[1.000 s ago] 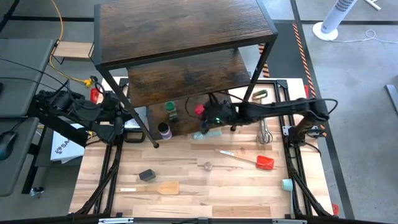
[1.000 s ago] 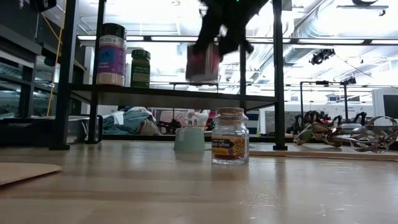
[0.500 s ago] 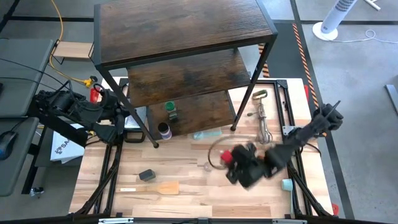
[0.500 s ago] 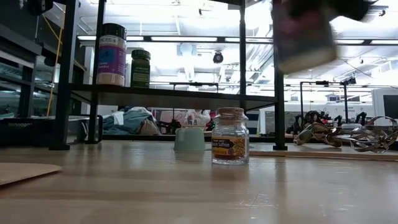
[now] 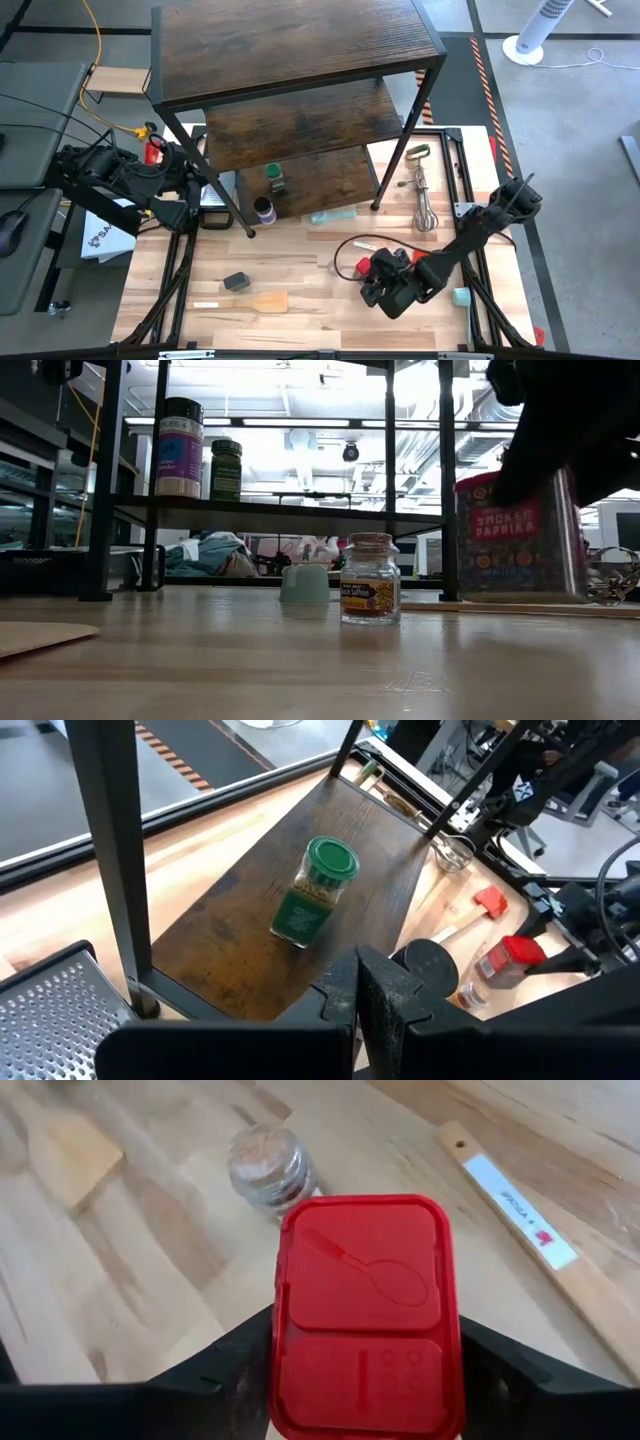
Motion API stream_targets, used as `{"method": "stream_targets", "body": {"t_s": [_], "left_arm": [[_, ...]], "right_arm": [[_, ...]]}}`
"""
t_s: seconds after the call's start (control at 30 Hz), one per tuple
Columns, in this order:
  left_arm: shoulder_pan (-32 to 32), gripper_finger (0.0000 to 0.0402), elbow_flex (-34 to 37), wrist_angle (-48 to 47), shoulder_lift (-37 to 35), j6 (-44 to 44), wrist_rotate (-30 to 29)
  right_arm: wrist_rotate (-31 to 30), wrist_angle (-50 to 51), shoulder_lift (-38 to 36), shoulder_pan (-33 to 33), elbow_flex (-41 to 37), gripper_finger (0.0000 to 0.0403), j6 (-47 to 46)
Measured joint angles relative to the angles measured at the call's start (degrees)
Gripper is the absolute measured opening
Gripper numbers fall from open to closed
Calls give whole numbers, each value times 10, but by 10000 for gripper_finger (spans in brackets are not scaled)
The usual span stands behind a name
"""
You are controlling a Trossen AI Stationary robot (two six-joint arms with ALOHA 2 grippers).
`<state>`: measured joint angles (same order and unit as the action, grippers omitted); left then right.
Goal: Shelf spices
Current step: Remove the red seasoning can from the shelf
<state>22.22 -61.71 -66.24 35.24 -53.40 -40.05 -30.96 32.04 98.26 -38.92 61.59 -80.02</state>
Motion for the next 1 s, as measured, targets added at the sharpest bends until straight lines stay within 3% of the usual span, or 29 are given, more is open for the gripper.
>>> {"method": "stream_targets", "body": {"t_s": [0.2,0.57,0.77,1.0], "left_arm": [[0,0,0,0,0,0,16],[0,0,0,-1,0,-1,38],[0,0,0,-2,0,-1,45],[0,0,0,-3,0,0,44]], "right_arm": [[43,-3,0,12,13,236,97],[126,-1,0,54,13,238,187],[231,33,0,84,14,238,191],[230,23,0,94,14,230,202]]}}
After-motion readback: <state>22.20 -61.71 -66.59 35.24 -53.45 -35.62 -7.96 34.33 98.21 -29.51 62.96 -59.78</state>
